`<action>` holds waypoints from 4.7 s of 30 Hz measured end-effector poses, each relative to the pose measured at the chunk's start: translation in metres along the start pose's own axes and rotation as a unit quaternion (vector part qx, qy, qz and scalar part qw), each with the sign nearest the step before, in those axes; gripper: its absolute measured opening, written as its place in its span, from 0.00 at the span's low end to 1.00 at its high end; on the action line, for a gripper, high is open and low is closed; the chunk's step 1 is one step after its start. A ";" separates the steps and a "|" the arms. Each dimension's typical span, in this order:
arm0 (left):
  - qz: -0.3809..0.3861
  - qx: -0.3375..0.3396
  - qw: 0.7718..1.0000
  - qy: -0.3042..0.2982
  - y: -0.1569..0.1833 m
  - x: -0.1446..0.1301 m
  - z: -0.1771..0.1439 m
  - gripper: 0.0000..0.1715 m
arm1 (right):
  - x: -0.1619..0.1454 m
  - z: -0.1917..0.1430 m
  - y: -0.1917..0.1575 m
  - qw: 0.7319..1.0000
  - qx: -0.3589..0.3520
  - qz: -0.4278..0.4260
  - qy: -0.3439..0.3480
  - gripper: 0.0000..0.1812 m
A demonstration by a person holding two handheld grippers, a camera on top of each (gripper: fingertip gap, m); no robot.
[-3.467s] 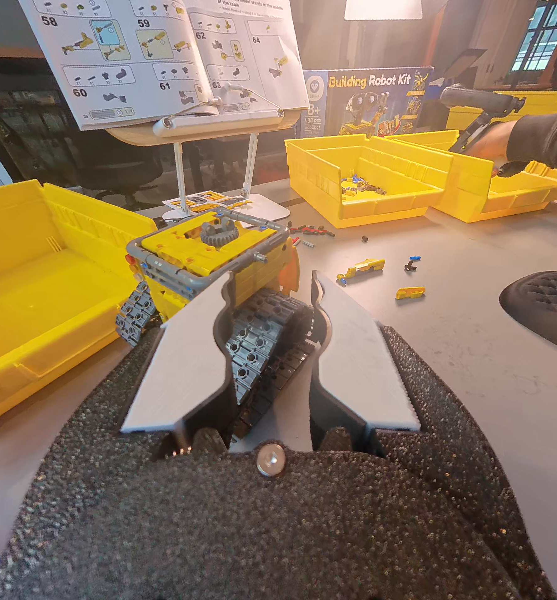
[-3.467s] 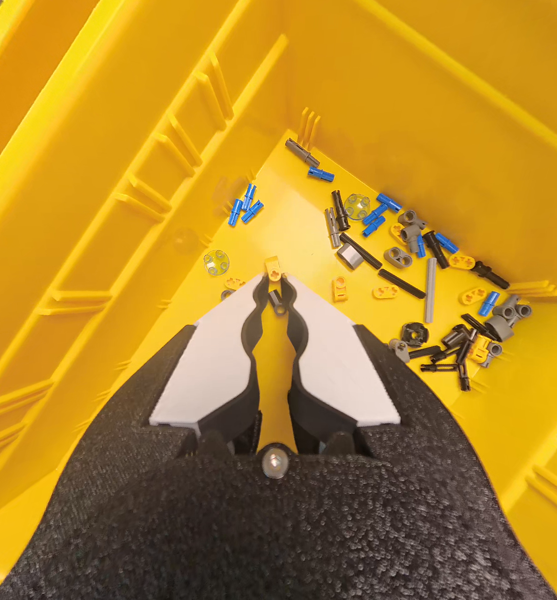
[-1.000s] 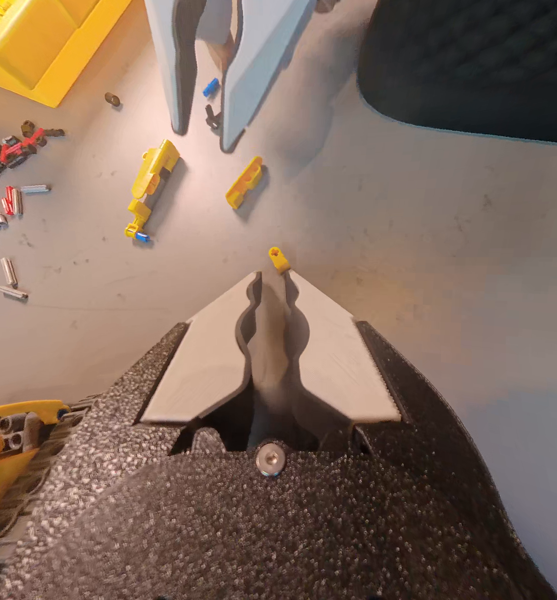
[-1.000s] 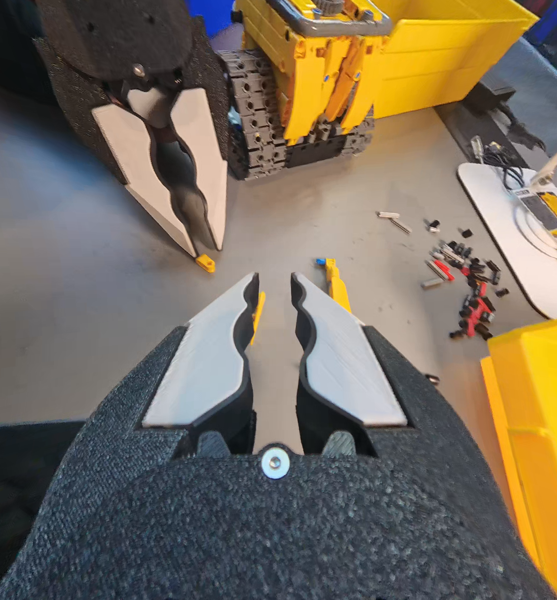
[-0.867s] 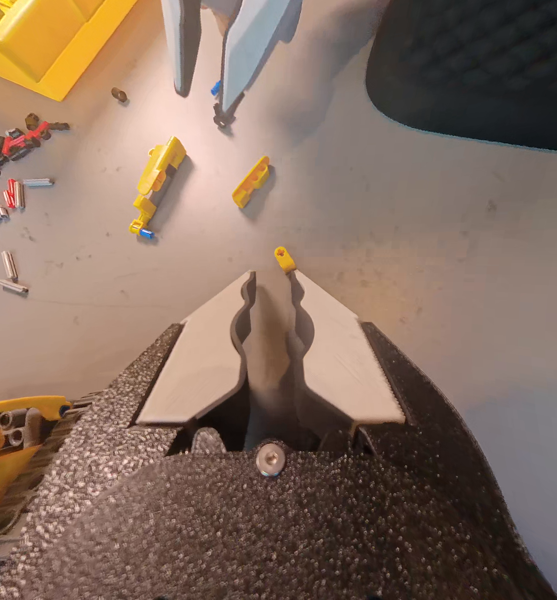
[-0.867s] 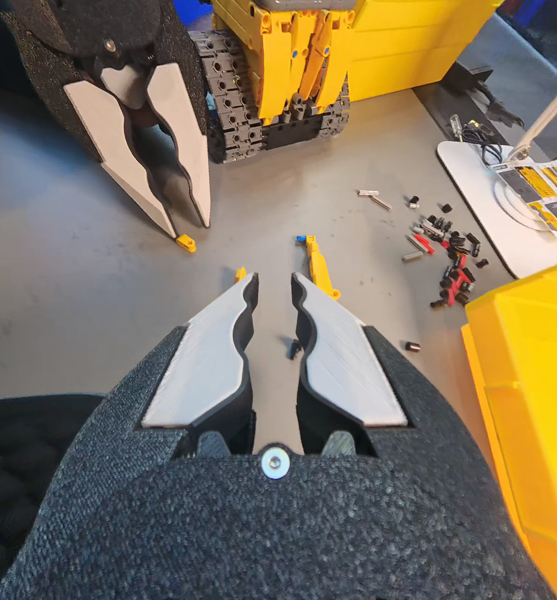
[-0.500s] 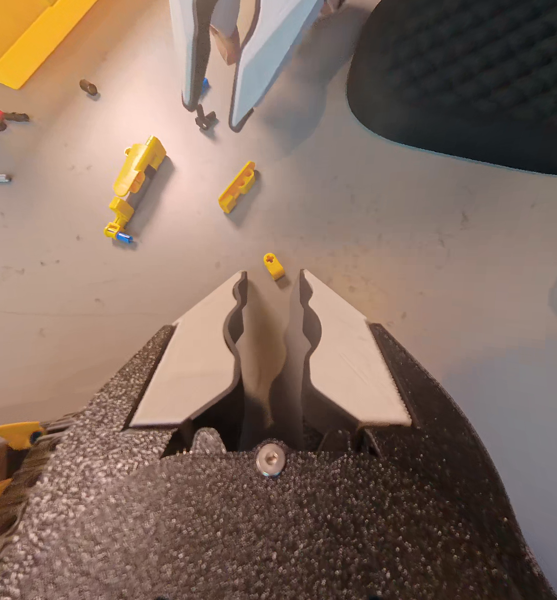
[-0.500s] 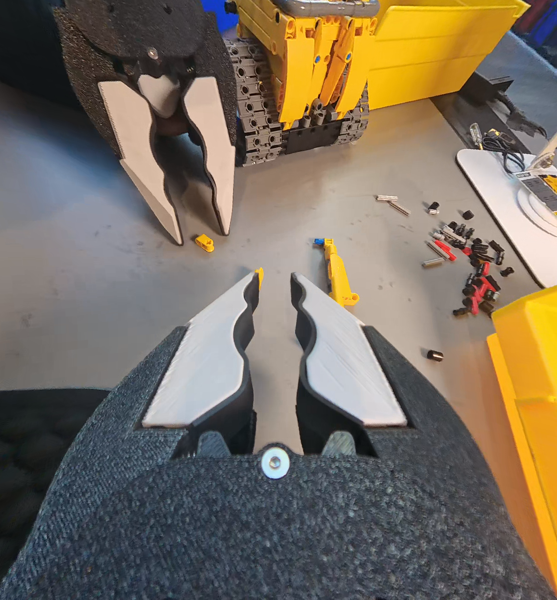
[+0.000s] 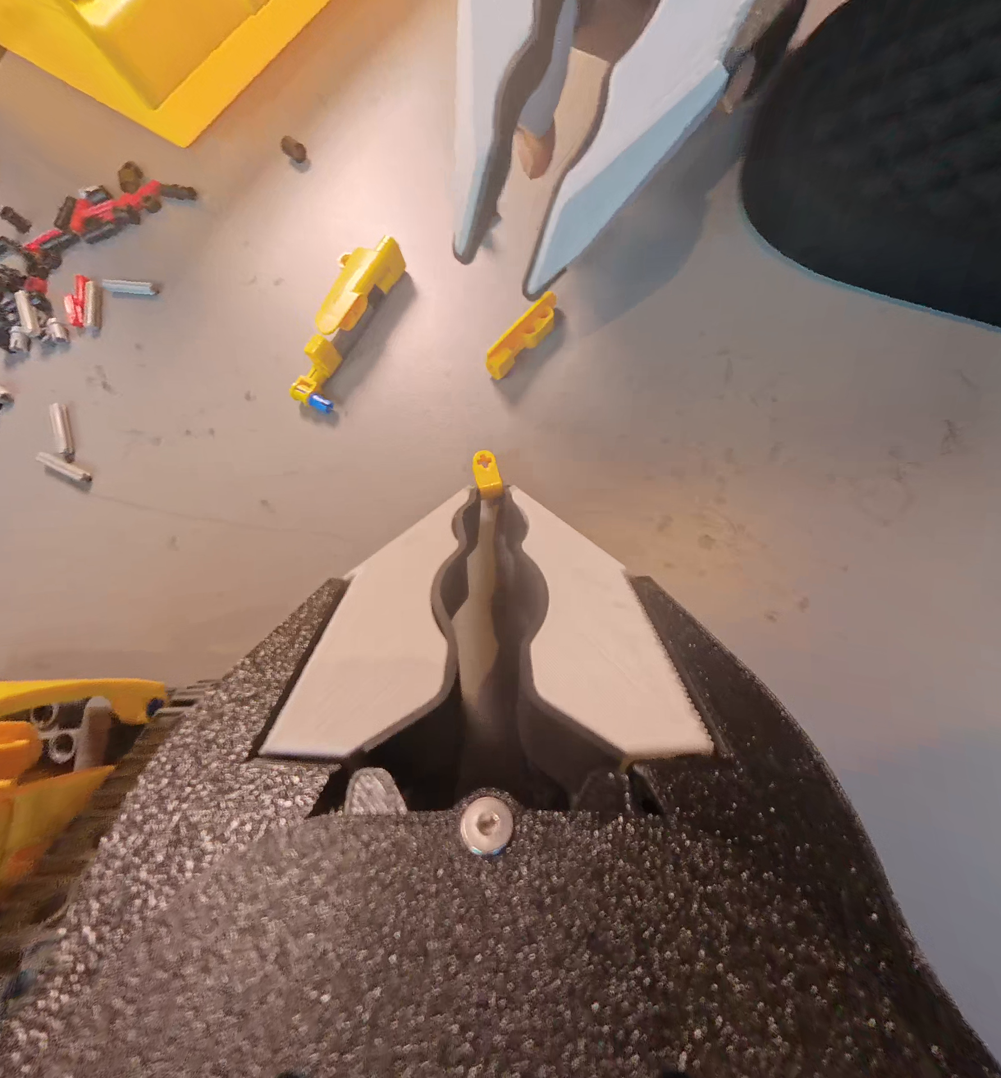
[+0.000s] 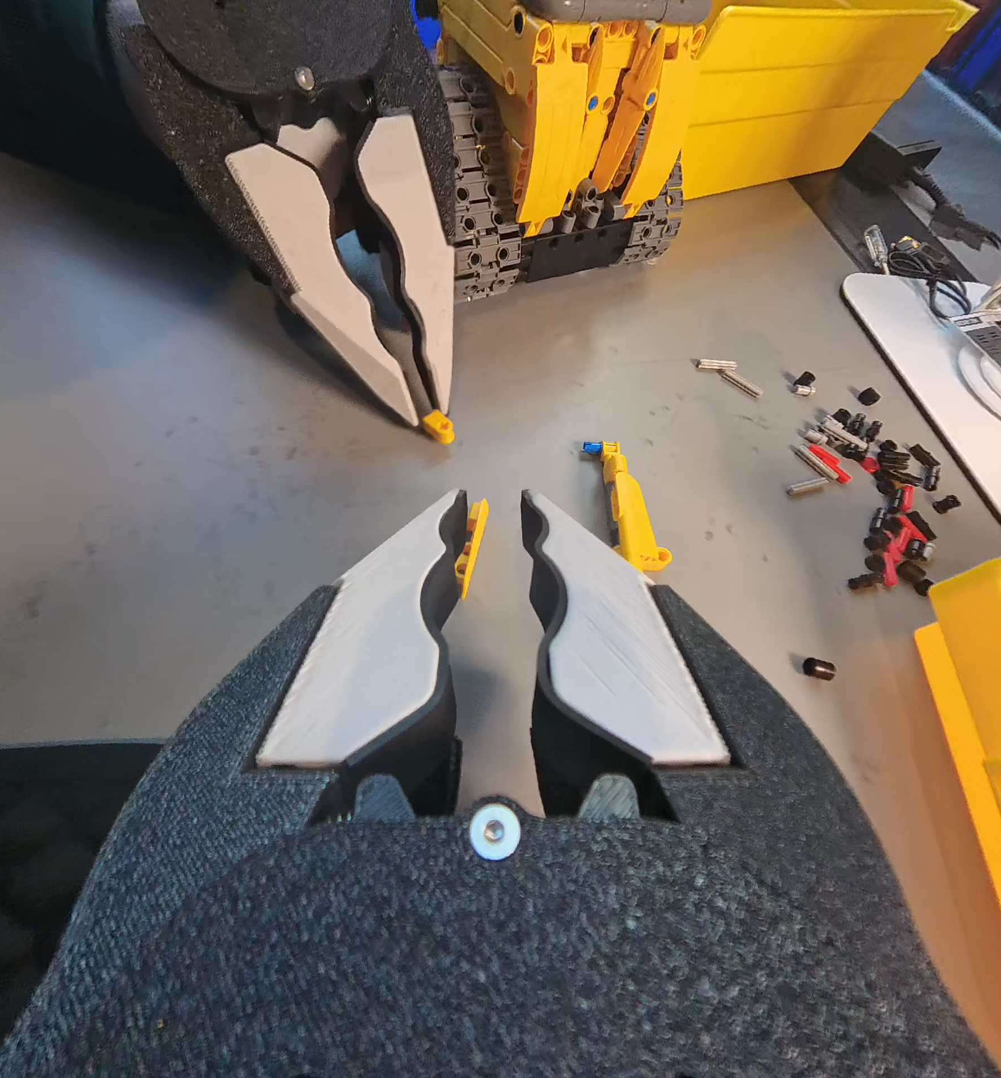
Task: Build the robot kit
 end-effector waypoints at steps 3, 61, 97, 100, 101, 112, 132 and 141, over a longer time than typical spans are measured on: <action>-0.020 0.017 1.000 -0.001 -0.007 -0.001 -0.001 0.04 | -0.001 0.002 -0.001 1.000 -0.001 -0.003 -0.008 0.10; 0.072 -0.087 0.994 0.003 0.043 0.001 -0.003 0.05 | -0.061 -0.042 0.047 0.981 -0.068 0.069 -0.166 0.03; -0.126 -0.157 0.919 0.338 0.008 0.064 -0.084 0.00 | 0.098 -0.009 -0.032 0.922 0.131 0.149 0.332 0.03; -0.125 -0.150 0.921 0.336 0.007 0.063 -0.084 0.00 | 0.098 -0.009 -0.033 0.923 0.131 0.146 0.331 0.03; -0.126 -0.150 0.922 0.334 0.006 0.062 -0.084 0.00 | 0.098 -0.009 -0.033 0.923 0.132 0.145 0.332 0.03; -0.113 -0.144 0.926 0.331 0.010 0.065 -0.082 0.00 | 0.097 -0.008 -0.033 0.922 0.134 0.149 0.330 0.03; -0.029 -0.071 0.945 0.317 0.011 0.059 -0.086 0.02 | 0.095 -0.001 -0.037 0.936 0.128 0.133 0.299 0.03; -0.007 -0.079 0.950 0.303 0.014 0.056 -0.087 0.01 | 0.094 0.001 -0.041 0.944 0.133 0.115 0.281 0.03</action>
Point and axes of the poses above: each gripper's, where its closed fingertips meet, z out along the fingers, x out of its top, y = z × x across the jaws, the point moved 4 cm from there along -z, back along the fingers, and after that the axes turned 2 degrees about x, right-handed, at the moved point
